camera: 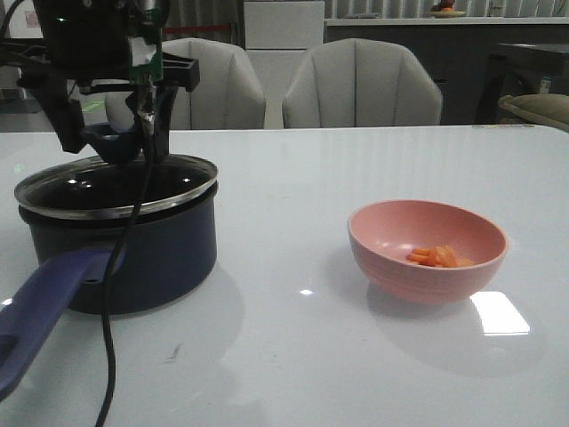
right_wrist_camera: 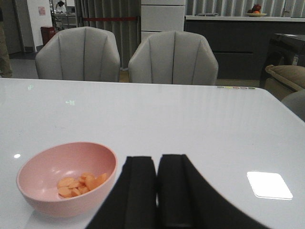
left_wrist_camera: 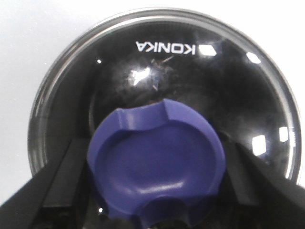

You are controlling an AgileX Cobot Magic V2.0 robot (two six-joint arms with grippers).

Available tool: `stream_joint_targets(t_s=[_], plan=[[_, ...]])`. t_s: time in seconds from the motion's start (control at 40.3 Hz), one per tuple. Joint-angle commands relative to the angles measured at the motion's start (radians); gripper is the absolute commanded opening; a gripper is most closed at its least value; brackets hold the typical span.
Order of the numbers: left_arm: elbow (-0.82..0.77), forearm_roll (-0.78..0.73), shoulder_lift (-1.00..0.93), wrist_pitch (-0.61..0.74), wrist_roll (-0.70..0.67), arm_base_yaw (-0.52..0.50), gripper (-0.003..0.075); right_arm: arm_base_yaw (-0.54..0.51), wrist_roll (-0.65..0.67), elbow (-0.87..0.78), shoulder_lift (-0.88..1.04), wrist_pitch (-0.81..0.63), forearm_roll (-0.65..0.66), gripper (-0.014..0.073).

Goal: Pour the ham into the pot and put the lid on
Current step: 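Lift the glass lid off the pot with the left gripper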

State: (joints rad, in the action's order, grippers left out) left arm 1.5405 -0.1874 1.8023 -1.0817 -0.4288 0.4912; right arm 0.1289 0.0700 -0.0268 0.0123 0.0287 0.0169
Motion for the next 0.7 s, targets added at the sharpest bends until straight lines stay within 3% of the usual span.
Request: stream_joint_targets(t_s=[0.0,0.323,0.67], plan=[[0.031,-0.056,-0.099,0.027,-0.004,0.005,0.0298,-0.002,0.004,0.005,0.018,-0.085,0.012,0.0159],[0.027,-0.185,-0.193,-0.051,0.051,-0.012,0.0298,-0.002,0.004,0.005,0.018,-0.085,0.012,0.0159],[-0.148,-0.155,-0.302,0.018,0.056,-0.244,0.0298,-0.002,0.004,0.005,0.018,-0.085,0.012,0.0159]])
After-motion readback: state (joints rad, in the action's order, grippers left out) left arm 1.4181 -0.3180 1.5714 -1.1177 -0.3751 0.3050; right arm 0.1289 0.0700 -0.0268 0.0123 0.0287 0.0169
